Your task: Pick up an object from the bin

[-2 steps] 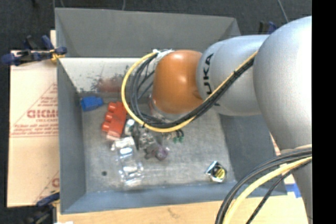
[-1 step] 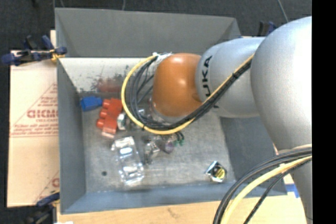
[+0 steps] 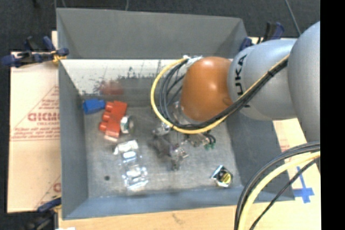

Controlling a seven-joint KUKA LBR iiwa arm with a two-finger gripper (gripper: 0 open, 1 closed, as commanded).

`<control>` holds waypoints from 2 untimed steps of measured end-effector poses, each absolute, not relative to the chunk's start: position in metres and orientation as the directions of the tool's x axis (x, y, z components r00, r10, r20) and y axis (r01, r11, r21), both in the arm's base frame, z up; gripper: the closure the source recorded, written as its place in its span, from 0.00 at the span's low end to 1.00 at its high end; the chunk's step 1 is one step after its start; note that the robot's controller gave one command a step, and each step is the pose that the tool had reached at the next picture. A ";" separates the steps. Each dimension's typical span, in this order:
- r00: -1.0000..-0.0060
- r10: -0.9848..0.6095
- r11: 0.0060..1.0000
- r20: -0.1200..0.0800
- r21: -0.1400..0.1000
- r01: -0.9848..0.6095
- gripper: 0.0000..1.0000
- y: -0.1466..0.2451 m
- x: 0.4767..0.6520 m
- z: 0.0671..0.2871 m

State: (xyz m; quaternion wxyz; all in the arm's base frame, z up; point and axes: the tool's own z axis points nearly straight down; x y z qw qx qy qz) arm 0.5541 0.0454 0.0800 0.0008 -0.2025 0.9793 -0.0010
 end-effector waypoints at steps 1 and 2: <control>-0.919 -0.395 0.919 -0.002 0.001 -0.395 1.00 0.049 0.554 0.080; -0.714 -0.700 0.714 -0.008 -0.007 -0.700 1.00 0.036 0.577 0.237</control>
Offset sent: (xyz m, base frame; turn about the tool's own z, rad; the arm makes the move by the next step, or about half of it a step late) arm 0.0000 0.0000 0.0000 0.0000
